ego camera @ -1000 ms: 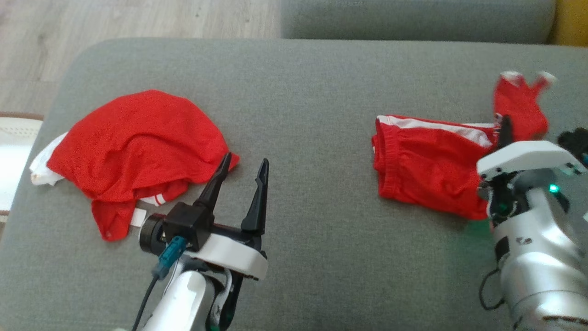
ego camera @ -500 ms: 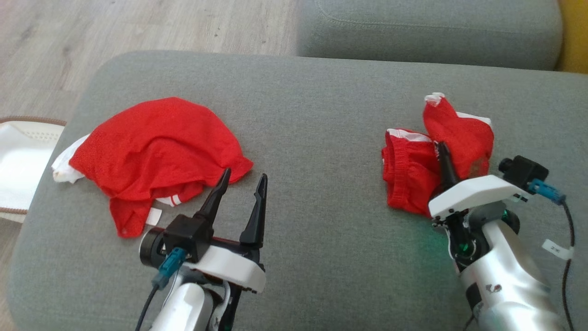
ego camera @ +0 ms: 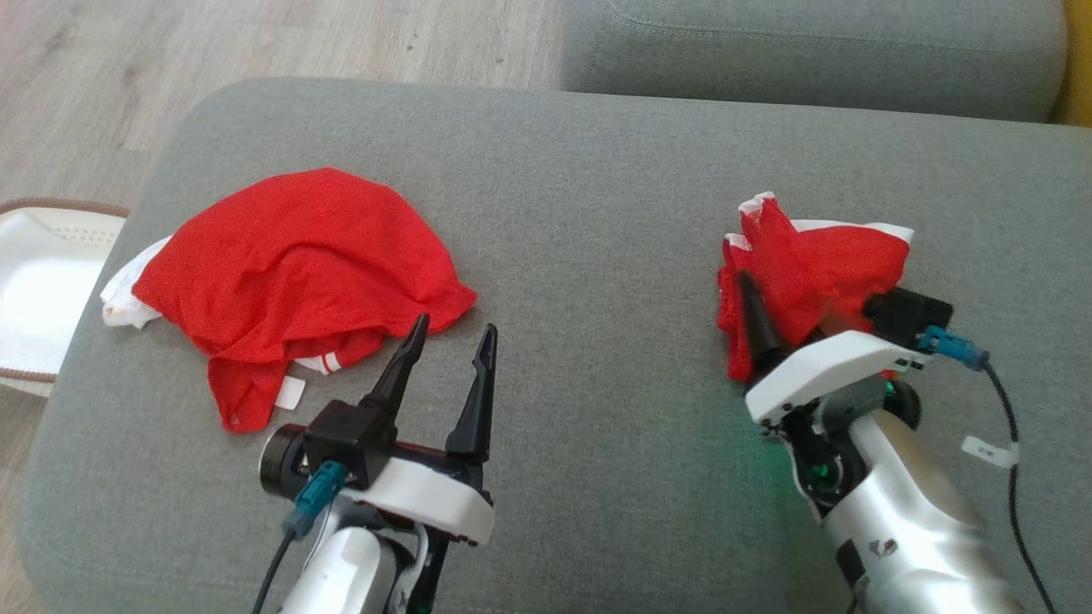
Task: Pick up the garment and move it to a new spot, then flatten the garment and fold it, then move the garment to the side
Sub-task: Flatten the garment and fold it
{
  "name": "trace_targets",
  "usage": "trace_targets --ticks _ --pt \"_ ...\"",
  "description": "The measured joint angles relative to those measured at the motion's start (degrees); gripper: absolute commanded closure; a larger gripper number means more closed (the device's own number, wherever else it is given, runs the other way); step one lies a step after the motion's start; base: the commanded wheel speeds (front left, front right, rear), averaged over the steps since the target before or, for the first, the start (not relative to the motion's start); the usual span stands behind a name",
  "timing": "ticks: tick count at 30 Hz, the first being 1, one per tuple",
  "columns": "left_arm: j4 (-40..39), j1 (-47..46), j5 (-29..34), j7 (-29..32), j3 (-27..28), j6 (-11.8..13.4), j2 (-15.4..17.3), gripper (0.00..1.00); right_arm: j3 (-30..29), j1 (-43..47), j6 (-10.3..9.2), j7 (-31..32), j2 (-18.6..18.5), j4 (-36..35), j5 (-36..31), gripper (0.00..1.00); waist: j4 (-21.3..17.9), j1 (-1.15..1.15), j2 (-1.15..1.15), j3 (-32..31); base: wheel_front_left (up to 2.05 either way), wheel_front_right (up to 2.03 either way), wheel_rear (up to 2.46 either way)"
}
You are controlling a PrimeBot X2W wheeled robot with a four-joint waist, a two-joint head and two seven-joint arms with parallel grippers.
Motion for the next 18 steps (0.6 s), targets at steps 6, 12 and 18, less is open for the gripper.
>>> trace_targets --ticks 6,12,18 --pt "-0.01 -0.02 -0.05 0.0 -0.03 0.41 0.01 0.0 5.37 0.01 0.0 0.35 0.04 0.34 2.43 0.0 -0.05 0.0 0.0 0.3 0.0 0.0 0.0" --pt "-0.29 -0.03 -0.05 0.0 0.14 0.51 0.01 0.0 11.38 0.01 0.0 2.78 0.03 3.44 2.42 0.0 -0.85 0.0 0.0 0.28 0.0 0.0 0.0" --pt "-0.4 -0.02 -0.04 0.0 0.97 0.49 0.02 0.0 12.14 -0.05 0.0 2.24 -0.33 5.98 0.42 0.0 -2.61 0.0 0.0 -0.14 0.0 0.0 0.0"
